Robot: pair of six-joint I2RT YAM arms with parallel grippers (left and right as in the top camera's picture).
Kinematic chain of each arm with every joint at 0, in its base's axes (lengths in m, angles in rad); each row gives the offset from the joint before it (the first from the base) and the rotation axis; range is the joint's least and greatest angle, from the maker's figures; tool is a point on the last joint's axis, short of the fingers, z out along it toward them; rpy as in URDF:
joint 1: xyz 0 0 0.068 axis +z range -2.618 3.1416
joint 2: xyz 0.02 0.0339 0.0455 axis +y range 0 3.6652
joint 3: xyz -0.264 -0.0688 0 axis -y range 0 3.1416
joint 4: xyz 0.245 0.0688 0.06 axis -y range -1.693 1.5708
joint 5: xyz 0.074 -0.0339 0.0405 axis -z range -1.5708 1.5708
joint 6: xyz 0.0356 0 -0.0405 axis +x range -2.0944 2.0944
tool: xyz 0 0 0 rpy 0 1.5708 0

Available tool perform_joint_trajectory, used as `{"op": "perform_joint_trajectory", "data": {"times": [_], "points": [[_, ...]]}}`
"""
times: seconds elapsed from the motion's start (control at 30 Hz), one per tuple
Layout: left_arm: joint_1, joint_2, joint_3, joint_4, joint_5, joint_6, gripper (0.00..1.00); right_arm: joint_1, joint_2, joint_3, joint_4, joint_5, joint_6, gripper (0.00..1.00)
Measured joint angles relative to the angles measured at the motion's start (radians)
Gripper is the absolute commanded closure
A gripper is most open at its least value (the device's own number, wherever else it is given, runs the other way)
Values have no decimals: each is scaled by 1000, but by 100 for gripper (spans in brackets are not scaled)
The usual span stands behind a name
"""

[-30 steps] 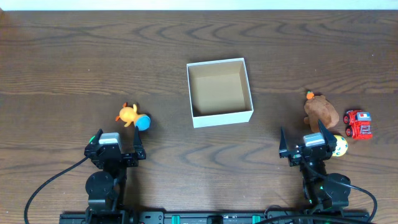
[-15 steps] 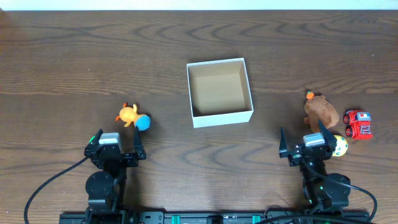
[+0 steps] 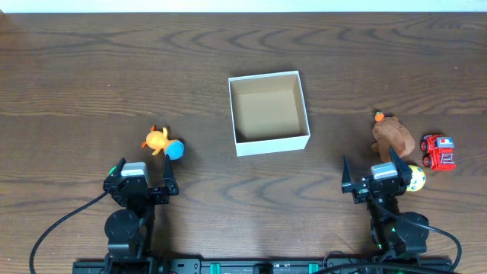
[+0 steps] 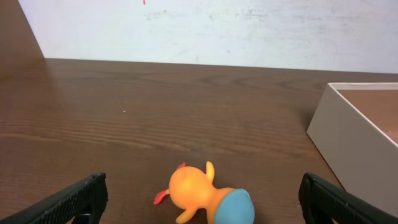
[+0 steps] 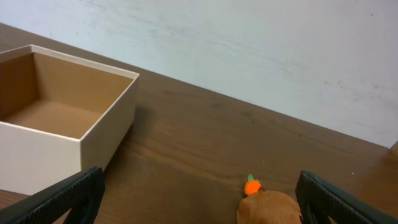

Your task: Pack container

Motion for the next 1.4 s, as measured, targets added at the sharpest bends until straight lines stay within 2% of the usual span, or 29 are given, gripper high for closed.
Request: {"op": "perform_joint_trajectory", "data": {"times": [1.03,1.2,1.4], "points": [[0,0,0,0,0,0,2,0,0,0,3,-10,2,1],[0,0,0,0,0,-11,2,0,0,0,23,-27,90,1],[0,28,29,-12,0,-121,2,0,5,20,27,-8,235,1]]}}
